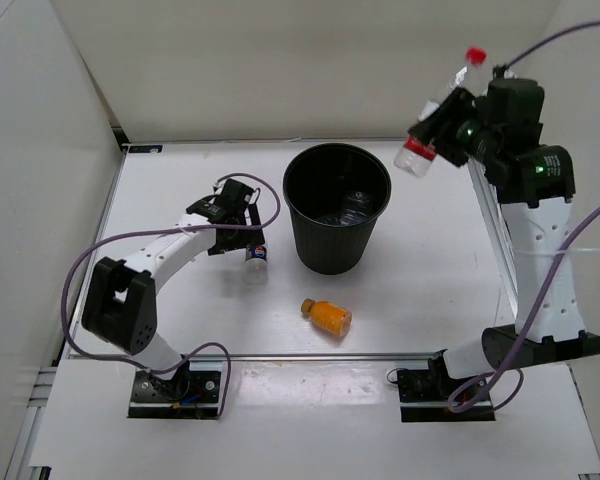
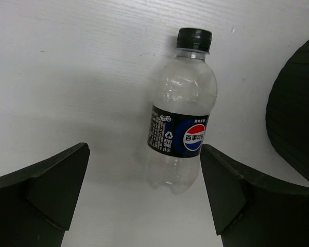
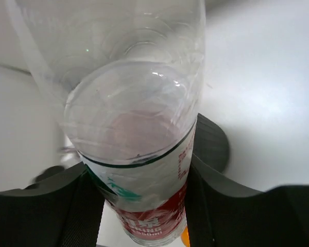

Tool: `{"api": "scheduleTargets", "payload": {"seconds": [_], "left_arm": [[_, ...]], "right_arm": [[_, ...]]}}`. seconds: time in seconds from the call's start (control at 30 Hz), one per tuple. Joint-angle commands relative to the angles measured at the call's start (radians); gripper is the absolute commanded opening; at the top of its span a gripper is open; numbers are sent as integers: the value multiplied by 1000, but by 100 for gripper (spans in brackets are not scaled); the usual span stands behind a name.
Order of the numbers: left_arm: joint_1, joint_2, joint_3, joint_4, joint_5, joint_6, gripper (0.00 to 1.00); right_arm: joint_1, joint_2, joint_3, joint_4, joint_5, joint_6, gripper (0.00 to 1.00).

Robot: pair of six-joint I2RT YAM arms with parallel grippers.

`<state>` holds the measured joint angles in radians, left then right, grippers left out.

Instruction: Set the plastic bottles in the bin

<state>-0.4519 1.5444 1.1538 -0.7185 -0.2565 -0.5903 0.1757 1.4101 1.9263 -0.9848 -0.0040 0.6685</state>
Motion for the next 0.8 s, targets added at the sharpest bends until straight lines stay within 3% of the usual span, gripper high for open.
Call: {"api": "scheduleTargets", "payload": {"seconds": [0.0,0.13,0.17,0.33,0.53,0.6,0.63,0.77], "left_arm": [[2,32,-9,54,72,38,100],[12,98,24,68,115,24,100],[12,115,36,68,128,24,100],[12,190,87,68,137,33,100],[12,285,96,77,146,52,100],[12,298,107,77,155,64,88],[12,309,116,67,155,64,68],[21,194,125,56,119,27,48]], "right_arm": [[92,110,196,-37,-2,-73,53],[273,213,261,11,-4,-210,76],[294,231,261,11,-4,-225,99],[332,276,303,-132,-17,-195,99],[332,35,105,-60,-57,-216,99],[332,3,91,-92,-45,-216,99],[332,-6,91,-110,-34,-216,99],[323,-97,-22,-133,28,-179,99]]}}
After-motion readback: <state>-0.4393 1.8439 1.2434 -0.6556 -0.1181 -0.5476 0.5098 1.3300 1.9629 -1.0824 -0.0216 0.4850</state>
